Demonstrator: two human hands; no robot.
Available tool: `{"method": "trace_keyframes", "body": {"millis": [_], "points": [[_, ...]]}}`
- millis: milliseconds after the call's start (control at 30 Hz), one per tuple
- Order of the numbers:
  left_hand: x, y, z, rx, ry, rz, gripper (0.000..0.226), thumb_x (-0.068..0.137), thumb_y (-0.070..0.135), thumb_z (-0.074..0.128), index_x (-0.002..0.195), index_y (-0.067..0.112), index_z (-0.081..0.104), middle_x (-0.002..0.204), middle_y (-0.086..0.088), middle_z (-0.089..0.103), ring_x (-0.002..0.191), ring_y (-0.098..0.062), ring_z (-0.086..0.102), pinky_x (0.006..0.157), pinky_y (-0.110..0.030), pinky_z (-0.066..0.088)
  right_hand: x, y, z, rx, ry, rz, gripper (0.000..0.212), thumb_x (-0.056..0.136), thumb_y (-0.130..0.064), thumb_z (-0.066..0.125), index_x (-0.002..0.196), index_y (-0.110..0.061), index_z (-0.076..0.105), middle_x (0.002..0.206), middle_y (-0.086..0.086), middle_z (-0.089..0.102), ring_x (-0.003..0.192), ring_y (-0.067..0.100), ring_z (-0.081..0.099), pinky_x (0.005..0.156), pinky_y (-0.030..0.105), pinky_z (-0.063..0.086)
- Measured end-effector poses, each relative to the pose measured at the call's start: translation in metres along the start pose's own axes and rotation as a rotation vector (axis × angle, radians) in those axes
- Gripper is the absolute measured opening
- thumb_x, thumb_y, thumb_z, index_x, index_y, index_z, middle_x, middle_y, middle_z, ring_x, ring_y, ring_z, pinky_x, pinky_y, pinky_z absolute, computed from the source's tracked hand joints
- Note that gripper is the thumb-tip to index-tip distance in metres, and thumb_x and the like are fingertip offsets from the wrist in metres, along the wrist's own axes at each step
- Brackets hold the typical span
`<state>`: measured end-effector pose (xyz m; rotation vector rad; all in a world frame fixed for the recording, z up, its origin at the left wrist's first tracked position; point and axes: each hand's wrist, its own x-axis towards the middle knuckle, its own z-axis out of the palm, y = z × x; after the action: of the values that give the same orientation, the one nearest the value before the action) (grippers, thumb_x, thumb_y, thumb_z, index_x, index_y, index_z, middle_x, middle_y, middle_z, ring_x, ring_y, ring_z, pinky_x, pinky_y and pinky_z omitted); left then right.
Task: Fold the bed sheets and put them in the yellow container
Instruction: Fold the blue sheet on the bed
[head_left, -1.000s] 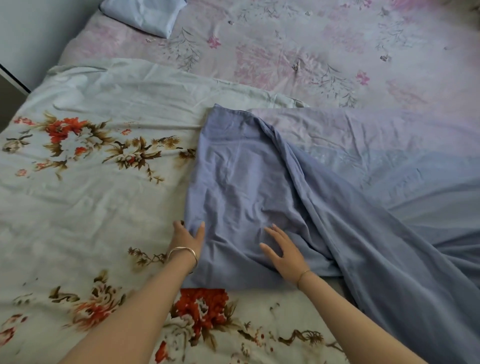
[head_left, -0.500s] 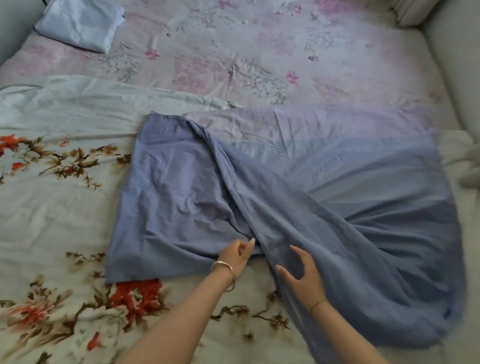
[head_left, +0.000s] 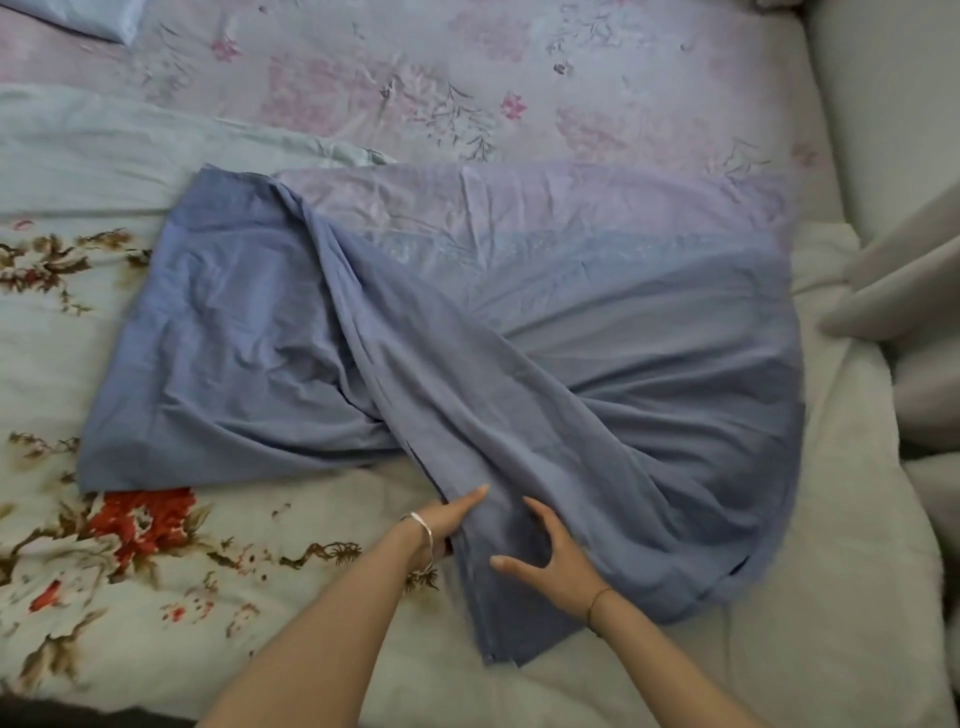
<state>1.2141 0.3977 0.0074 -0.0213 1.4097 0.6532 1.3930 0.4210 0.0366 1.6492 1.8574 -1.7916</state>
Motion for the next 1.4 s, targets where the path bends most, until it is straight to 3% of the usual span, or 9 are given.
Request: {"method": "trace_keyframes", "body": {"millis": [67,200,400,500,800,1000,1133,1300,1400], "points": [[-0.008,0.012,0.013,-0.033,-0.080,0.021,0.045,0.090,0.040,0.056,0.118,0.004,0.057,0.091,-0.008,0.072,0.084,-0.020,0.068,0.087,-0.034,0.053,-0.004,-0.008,0.001,-0.022,-0.027,-0.020,0.102,0.066,-0.059,0.073,0.147,-0.029,0.019,0.142,-0.018,0.023,0.133,0.002,0.023,0.109,0.021,0.026],[-0.031,0.060,0.033,-0.111,-0.253,0.064,0.058,0.088,0.058,0.046,0.103,0.004,0.061,0.082,-0.013,0.070,0.076,-0.021,0.067,0.090,-0.042,0.049,-0.015,-0.035,-0.002,0.091,0.039,-0.068,0.096,0.069,-0.051,0.075,0.145,-0.030,0.019,0.134,-0.021,0.029,0.125,-0.001,0.028,0.103,0.017,0.028],[-0.045,0.099,0.058,-0.105,-0.451,0.128,0.070,0.087,0.070,0.028,0.117,0.014,0.056,0.118,-0.011,0.059,0.113,-0.030,0.057,0.094,-0.042,0.050,-0.004,-0.045,-0.052,0.127,0.198,0.050,0.021,0.081,-0.010,0.071,0.098,-0.011,0.059,0.094,0.000,0.062,0.094,0.018,0.058,0.075,0.023,0.048],[-0.038,0.112,0.070,-0.019,-0.336,0.189,0.062,0.092,0.065,0.023,0.125,0.020,0.050,0.129,-0.010,0.053,0.118,-0.029,0.052,0.099,-0.040,0.045,-0.001,-0.044,-0.095,0.155,0.223,0.111,0.013,0.083,-0.014,0.071,0.075,-0.008,0.062,0.075,0.004,0.065,0.072,0.017,0.059,0.060,0.018,0.048],[-0.004,0.135,0.132,0.196,0.179,0.766,0.024,0.099,0.026,0.041,0.117,0.018,0.055,0.117,0.001,0.058,0.108,-0.015,0.055,0.091,-0.023,0.045,0.038,-0.055,-0.241,0.021,0.184,0.057,0.029,0.081,-0.023,0.073,0.090,0.004,0.068,0.085,0.012,0.070,0.077,0.022,0.064,0.074,0.032,0.053],[0.036,0.161,0.174,0.198,0.398,0.885,0.045,0.097,0.031,0.044,0.140,0.023,0.036,0.145,0.001,0.036,0.134,-0.015,0.034,0.113,-0.038,0.029,0.088,-0.083,-0.344,-0.270,0.177,-0.057,0.035,0.083,-0.027,0.071,0.071,0.004,0.057,0.068,0.009,0.054,0.066,0.020,0.050,0.059,0.029,0.039],[0.056,0.199,0.188,0.294,0.467,0.893,0.050,0.098,0.028,0.044,0.145,0.021,0.029,0.150,0.001,0.030,0.139,-0.015,0.027,0.112,-0.024,0.020,0.132,-0.153,-0.413,-0.631,0.215,-0.210,0.046,0.086,-0.024,0.067,0.054,-0.011,0.038,0.058,0.005,0.041,0.056,0.015,0.038,0.047,0.020,0.027],[0.095,0.251,0.188,0.594,0.588,1.051,0.060,0.094,0.051,0.034,0.146,0.022,0.027,0.152,0.002,0.029,0.140,-0.016,0.026,0.116,-0.035,0.021,0.221,-0.218,-0.467,-0.850,0.569,-0.348,0.025,0.087,-0.021,0.060,0.101,-0.001,0.063,0.108,0.023,0.062,0.104,0.037,0.057,0.074,0.033,0.039],[0.126,0.256,0.193,0.890,0.661,0.905,0.084,0.075,0.069,0.002,0.149,0.031,0.007,0.158,0.004,0.010,0.145,-0.019,0.011,0.117,-0.039,0.007,0.255,-0.193,-0.452,-0.639,0.721,-0.353,0.060,0.084,-0.030,0.065,0.137,-0.014,0.041,0.139,0.011,0.043,0.128,0.031,0.040,0.107,0.040,0.031]]}}
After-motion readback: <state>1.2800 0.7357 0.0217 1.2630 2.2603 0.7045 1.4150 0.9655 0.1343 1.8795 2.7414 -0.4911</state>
